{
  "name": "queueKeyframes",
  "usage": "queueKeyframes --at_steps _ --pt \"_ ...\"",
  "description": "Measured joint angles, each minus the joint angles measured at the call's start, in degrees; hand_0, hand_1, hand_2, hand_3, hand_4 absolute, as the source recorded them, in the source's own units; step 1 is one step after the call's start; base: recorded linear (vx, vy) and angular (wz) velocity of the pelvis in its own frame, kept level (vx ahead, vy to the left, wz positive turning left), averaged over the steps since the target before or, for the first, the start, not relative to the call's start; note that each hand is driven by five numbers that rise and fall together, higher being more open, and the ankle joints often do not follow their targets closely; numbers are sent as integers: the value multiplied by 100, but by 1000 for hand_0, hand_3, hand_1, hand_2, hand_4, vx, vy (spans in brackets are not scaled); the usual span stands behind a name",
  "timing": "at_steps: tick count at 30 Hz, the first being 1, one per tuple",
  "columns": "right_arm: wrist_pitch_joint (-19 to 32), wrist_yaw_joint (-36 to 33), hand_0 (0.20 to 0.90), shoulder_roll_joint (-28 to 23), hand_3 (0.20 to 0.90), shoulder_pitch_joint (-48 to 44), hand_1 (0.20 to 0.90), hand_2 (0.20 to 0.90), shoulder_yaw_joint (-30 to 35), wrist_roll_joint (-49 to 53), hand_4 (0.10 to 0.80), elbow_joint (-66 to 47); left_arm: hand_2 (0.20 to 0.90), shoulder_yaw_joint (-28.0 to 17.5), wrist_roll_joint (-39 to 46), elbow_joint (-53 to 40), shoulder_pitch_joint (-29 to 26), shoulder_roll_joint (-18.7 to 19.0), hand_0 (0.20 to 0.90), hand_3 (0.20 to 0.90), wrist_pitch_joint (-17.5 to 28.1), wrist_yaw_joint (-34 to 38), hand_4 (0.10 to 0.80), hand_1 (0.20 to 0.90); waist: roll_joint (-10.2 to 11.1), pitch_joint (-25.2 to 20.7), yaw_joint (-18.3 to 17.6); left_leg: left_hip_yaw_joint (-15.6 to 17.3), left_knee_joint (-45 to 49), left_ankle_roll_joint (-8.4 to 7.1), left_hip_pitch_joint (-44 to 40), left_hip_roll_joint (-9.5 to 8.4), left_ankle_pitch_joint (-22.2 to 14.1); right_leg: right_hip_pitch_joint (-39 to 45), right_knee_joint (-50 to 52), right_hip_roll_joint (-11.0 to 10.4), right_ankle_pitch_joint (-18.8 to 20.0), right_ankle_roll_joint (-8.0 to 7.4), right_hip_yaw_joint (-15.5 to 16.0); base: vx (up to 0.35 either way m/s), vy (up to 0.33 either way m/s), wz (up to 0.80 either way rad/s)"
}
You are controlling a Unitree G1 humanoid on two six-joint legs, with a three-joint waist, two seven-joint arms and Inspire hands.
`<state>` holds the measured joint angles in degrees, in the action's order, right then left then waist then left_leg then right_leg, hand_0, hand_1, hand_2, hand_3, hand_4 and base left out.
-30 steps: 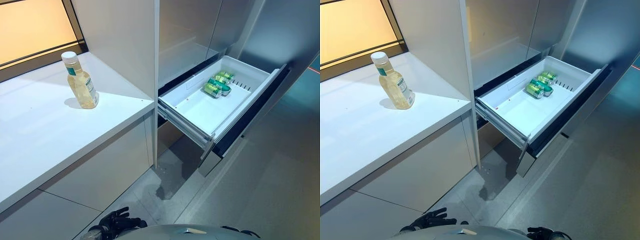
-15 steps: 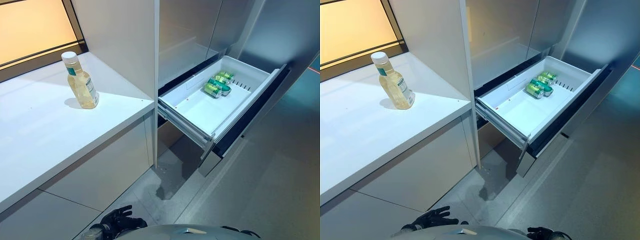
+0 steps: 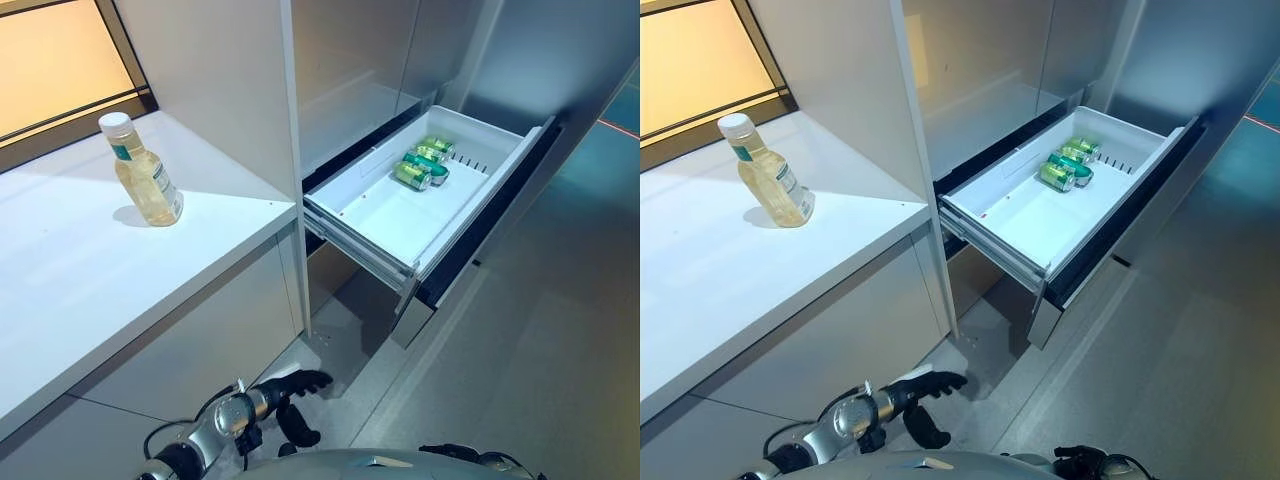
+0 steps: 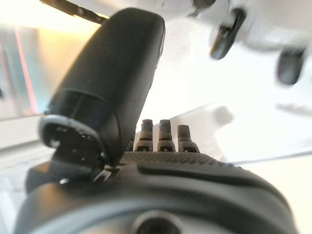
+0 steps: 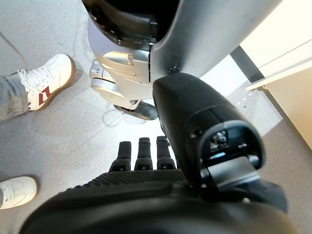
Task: Put drinks into fridge and close the fridge
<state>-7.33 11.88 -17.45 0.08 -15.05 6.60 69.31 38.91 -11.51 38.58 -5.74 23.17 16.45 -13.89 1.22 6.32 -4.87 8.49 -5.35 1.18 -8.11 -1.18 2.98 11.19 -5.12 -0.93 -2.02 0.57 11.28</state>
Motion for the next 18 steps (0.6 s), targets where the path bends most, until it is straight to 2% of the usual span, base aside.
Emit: queueKeyframes --at_steps 5,11,14,18 --pt "-1 18 900 -46 900 -30 900 900 -78 -77 800 7 900 253 -257 -760 -449 317 900 900 108 32 800 900 -61 -16 5 0 0 -1 35 -2 0 -32 -8 0 0 0 0 0 0 0" --pt "-17 -52 900 -56 900 -12 900 900 -120 -112 800 -62 900 275 -179 -2377 -493 871 900 900 158 -298 800 900 -87 -5 51 -30 23 -8 92 -2 9 -74 -6 2 3 1 4 0 0 0" --pt "-17 -173 900 -24 900 39 900 900 -119 -108 800 -87 900 101 716 -3427 -568 1182 900 900 -20 -953 800 900 -105 2 86 -64 5 -14 93 -1 12 -62 -7 6 2 0 25 2 -4 3" --pt "-17 -292 900 -30 900 91 900 900 -118 -99 800 -142 900 -190 1923 -4295 -656 1269 900 900 -270 -1453 800 900 -174 29 124 -89 0 -16 88 -3 19 -49 -8 7 1 0 29 1 -1 1"
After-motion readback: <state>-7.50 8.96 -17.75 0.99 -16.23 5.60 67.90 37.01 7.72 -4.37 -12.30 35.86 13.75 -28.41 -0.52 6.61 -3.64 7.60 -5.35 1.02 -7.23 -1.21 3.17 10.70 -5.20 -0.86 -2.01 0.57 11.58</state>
